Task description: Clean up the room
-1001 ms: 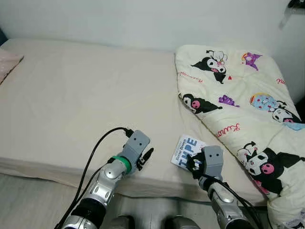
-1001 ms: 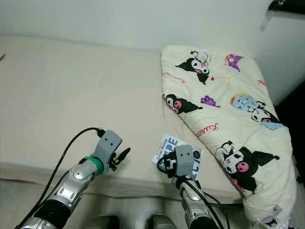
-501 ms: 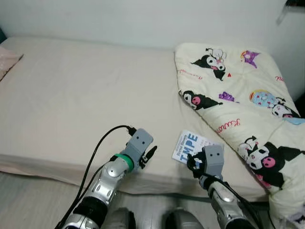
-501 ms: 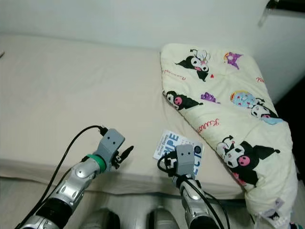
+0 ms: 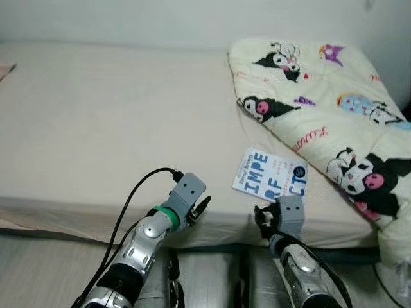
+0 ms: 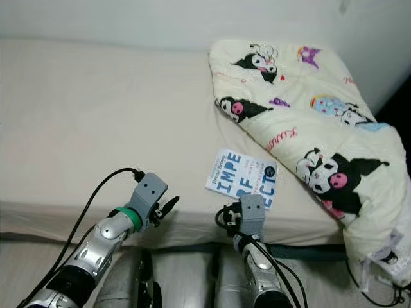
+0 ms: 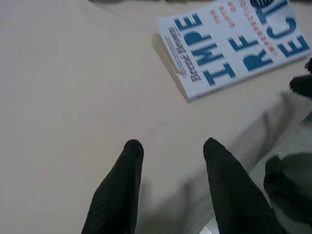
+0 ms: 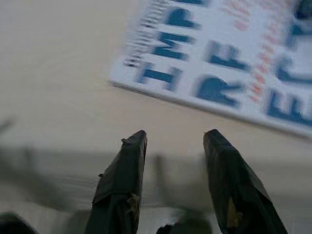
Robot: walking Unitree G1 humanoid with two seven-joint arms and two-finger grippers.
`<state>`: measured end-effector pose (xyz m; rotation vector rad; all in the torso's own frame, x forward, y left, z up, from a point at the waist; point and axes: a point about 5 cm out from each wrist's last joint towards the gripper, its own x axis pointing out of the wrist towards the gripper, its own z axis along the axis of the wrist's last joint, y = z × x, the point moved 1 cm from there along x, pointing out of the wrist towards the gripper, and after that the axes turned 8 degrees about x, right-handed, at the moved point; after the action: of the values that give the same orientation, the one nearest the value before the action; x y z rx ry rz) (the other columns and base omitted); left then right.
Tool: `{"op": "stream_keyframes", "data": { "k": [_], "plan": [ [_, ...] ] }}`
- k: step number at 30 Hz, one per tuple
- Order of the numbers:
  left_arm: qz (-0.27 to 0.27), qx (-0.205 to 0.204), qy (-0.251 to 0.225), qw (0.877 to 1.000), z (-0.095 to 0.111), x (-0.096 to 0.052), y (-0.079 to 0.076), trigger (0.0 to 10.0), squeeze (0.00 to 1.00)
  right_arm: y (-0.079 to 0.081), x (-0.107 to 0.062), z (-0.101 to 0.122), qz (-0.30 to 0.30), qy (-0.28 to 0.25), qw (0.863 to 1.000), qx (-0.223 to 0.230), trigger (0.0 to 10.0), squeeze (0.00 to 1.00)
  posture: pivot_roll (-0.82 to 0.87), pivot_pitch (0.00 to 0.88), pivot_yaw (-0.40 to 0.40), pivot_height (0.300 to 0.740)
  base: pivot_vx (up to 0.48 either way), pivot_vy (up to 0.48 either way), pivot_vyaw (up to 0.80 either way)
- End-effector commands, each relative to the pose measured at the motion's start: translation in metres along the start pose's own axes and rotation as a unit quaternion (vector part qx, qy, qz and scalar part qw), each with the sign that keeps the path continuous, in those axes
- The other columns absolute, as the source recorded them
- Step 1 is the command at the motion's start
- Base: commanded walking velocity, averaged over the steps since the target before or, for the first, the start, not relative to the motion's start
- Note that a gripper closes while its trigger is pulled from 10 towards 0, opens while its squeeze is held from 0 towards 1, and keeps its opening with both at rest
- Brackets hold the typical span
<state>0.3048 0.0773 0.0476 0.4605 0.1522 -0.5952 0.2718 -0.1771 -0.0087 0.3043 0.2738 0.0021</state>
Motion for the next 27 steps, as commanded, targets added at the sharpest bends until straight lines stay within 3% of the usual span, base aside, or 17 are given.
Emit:
{"op": "stream_keyframes", "data": {
  "k": [1, 4, 7, 9, 11, 12, 13, 14, 17, 27],
  "plan": [
    [-0.007, 0.009, 0.001, 1.000, -0.001, -0.001, -0.002, 10.0, 0.00, -0.008, 0.000, 0.006, -0.026, -0.018, 0.998, 0.061, 10.0, 0.00, -0.02, 0.012, 0.050, 0.600, 0.000, 0.000, 0.00],
    [-0.007, 0.009, 0.001, 1.000, -0.001, -0.001, -0.002, 10.0, 0.00, -0.012, 0.000, 0.008, -0.036, -0.027, 0.995, 0.084, 10.0, 0.00, -0.02, 0.015, 0.051, 0.600, 0.000, 0.000, 0.00],
    [-0.006, 0.011, -0.001, 1.000, 0.000, -0.001, -0.001, 10.0, 0.00, -0.024, -0.003, 0.019, -0.051, -0.067, 0.985, 0.153, 10.0, 0.00, -0.02, 0.021, 0.053, 0.600, 0.000, 0.000, 0.00],
    [-0.006, 0.011, -0.001, 1.000, 0.000, -0.001, -0.001, 10.0, 0.00, -0.024, -0.003, 0.019, -0.051, -0.067, 0.985, 0.153, 10.0, 0.00, -0.02, 0.021, 0.053, 0.600, 0.000, 0.000, 0.00],
    [-0.003, 0.013, -0.004, 1.000, 0.002, -0.001, 0.000, 10.0, 0.00, -0.029, -0.004, 0.030, -0.021, -0.094, 0.966, 0.241, 10.0, 0.00, -0.02, 0.037, 0.063, 0.600, 0.000, 0.000, 0.00],
    [-0.002, 0.015, -0.007, 1.000, 0.004, 0.000, 0.000, 10.0, 0.00, -0.031, -0.002, 0.033, 0.004, -0.098, 0.950, 0.297, 10.0, 1.00, -0.01, 0.043, 0.067, 0.600, 0.000, 0.000, 0.00],
    [-0.002, 0.016, -0.009, 1.000, 0.006, 0.000, 0.000, 10.0, 0.00, -0.031, -0.002, 0.035, 0.022, -0.101, 0.937, 0.333, 10.0, 1.00, -0.01, 0.043, 0.067, 0.600, 0.000, 0.000, 0.00],
    [-0.002, 0.016, -0.009, 1.000, 0.006, 0.000, 0.000, 10.0, 0.00, -0.031, -0.002, 0.035, 0.022, -0.101, 0.937, 0.333, 10.0, 1.00, -0.01, 0.043, 0.067, 0.600, 0.000, 0.000, 0.00],
    [-0.003, 0.020, -0.022, 1.000, 0.014, 0.002, 0.001, 10.0, 0.00, -0.024, 0.003, 0.026, 0.048, -0.069, 0.915, 0.396, 10.0, 1.00, 0.00, 0.063, 0.075, 0.600, 0.000, 0.000, 0.00],
    [-0.003, 0.024, -0.028, 0.999, 0.017, -0.002, 0.004, 10.0, 0.00, -0.008, -0.001, 0.001, 0.065, -0.010, 0.895, 0.441, 10.0, 1.00, 0.02, 0.091, 0.093, 0.600, 0.000, 0.000, 0.00]
  ]
}}
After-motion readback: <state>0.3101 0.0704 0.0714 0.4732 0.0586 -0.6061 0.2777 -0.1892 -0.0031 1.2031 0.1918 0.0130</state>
